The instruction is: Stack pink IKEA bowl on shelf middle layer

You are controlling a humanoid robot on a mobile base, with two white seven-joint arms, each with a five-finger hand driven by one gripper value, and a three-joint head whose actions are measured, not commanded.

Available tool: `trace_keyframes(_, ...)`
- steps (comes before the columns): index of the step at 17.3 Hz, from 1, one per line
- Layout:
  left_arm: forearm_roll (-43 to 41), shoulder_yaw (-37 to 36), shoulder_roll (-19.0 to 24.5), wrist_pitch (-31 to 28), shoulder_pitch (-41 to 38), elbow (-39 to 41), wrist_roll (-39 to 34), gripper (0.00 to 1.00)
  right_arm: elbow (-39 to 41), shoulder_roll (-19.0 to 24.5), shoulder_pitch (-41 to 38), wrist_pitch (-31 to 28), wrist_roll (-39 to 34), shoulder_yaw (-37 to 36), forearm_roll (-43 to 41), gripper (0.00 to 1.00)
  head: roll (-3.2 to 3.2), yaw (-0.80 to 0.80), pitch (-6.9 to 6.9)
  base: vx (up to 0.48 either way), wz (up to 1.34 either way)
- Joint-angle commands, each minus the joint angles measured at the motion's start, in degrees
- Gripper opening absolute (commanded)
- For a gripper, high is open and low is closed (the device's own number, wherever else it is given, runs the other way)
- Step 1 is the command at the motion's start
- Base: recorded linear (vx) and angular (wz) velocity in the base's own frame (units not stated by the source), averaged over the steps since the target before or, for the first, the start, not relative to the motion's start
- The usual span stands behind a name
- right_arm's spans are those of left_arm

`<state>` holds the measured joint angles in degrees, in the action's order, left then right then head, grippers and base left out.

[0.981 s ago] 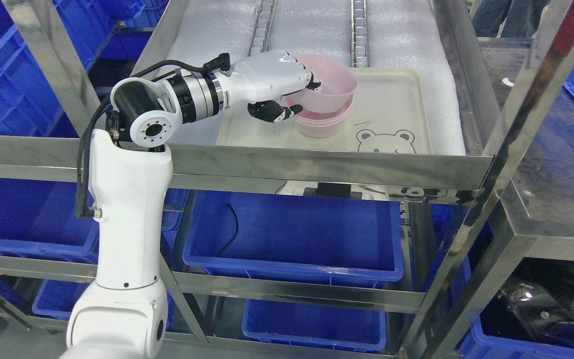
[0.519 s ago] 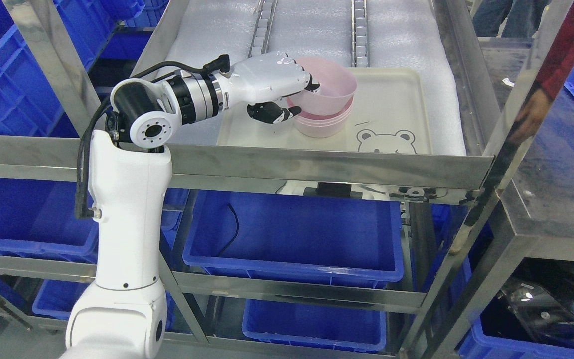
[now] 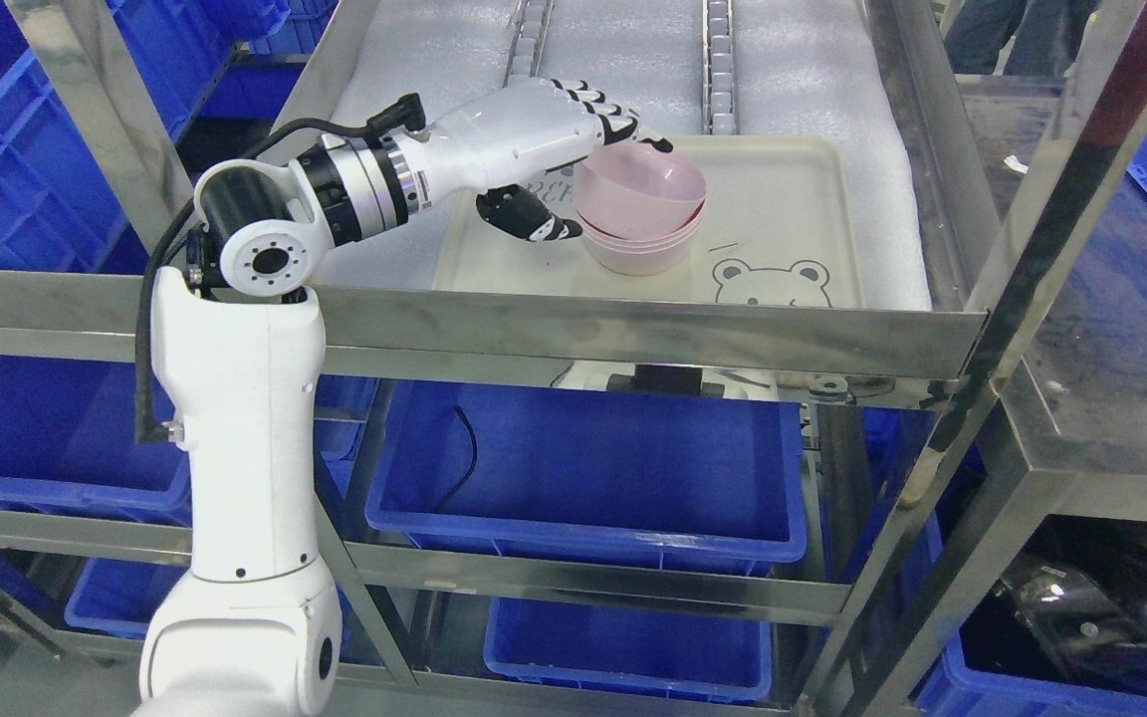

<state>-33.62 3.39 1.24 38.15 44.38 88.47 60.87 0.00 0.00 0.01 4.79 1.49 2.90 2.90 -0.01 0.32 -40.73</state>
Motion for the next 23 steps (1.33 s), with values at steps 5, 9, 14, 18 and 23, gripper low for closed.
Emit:
trace_keyframes(5, 23.6, -24.3, -0.2, 6.9, -18.0, 2.1, -7.0, 0.84, 1.0, -1.0, -1.2, 0.0, 0.0, 0.0, 0.0, 1.0, 0.0, 0.0, 0.0, 0.0, 0.0)
trace_keyframes(9, 23.3, -32.2, -0.2, 6.9, -32.1, 2.0, -6.7, 0.84, 1.0, -1.0, -1.2, 0.0, 0.0, 0.0, 0.0, 1.0, 0.0, 0.0, 0.0, 0.0, 0.0)
trace_keyframes(14, 23.1, -26.7, -0.2, 6.9, -49.5, -2.6, -8.0, 0.85, 1.0, -1.0, -1.2, 0.0, 0.0, 0.0, 0.0, 1.0, 0.0, 0.0, 0.0, 0.0, 0.0)
trace_keyframes(18, 23.1, -20.6, -0.2, 6.9, -53.5, -10.8, -24.9, 0.85, 1.0, -1.0, -1.2, 0.0, 0.0, 0.0, 0.0, 1.0, 0.0, 0.0, 0.0, 0.0, 0.0)
trace_keyframes(23, 23.5, -17.9, -0.2, 6.9, -55.8, -12.6, -58.4, 0.85, 1.0, -1.0, -1.2, 0.0, 0.0, 0.0, 0.0, 1.0, 0.0, 0.0, 0.0, 0.0, 0.0)
